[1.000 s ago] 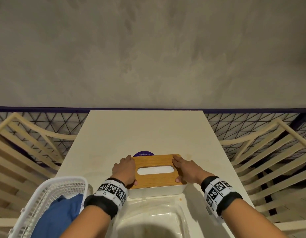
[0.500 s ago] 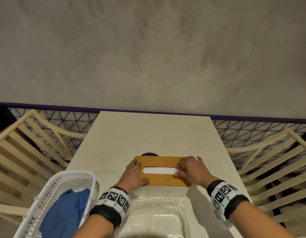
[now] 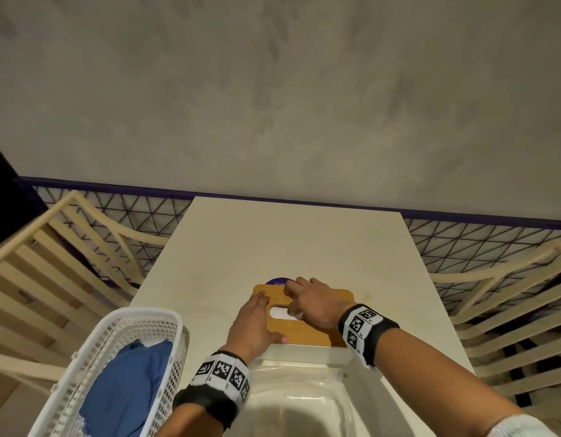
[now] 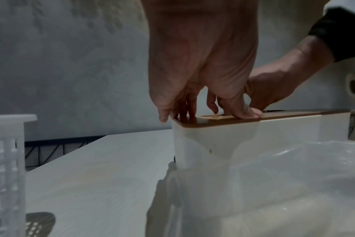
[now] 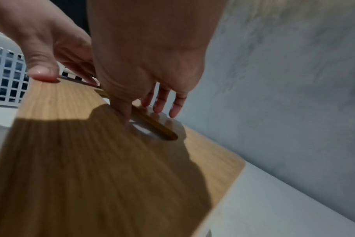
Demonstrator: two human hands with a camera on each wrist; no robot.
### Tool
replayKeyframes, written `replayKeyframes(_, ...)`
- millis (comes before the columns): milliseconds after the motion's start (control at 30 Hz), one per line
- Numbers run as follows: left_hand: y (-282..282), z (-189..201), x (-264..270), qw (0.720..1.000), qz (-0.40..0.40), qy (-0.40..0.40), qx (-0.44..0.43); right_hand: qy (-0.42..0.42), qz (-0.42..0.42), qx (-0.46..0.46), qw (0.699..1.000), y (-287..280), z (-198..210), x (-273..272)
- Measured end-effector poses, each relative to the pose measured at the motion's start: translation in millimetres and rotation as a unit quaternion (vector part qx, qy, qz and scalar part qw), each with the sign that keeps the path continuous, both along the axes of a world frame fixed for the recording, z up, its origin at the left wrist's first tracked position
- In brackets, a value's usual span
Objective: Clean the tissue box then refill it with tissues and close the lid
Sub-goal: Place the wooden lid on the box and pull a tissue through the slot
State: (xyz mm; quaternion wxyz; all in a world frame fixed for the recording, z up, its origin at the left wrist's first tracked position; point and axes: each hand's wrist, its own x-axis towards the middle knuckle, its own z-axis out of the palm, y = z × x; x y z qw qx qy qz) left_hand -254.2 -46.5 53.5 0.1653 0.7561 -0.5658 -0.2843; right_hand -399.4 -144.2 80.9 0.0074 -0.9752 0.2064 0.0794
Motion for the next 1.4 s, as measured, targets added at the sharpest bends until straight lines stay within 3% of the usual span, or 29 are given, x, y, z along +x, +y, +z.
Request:
replayKeyframes(167, 0, 0, 0, 1.0, 0.006, 0.005, -0.001, -0.031, 0.01, 0.009, 0.999, -3, -6, -3)
replayKeyframes(900, 1, 0, -1, 1.0, 0.0, -0.007, -0.008, 0.059, 0.092, 0.003, 0.994, -16, 0, 2)
replayKeyframes(1233, 0, 1, 0, 1.0, 0.004, -0.009, -0.009, 0.025, 0.119, -0.004, 0.993, -16, 8, 2)
replayKeyframes(1400, 1, 0, 0, 1.0, 0.004, -0.006, -0.012, 0.055, 0.118, -0.002, 0.992, -16, 4, 10)
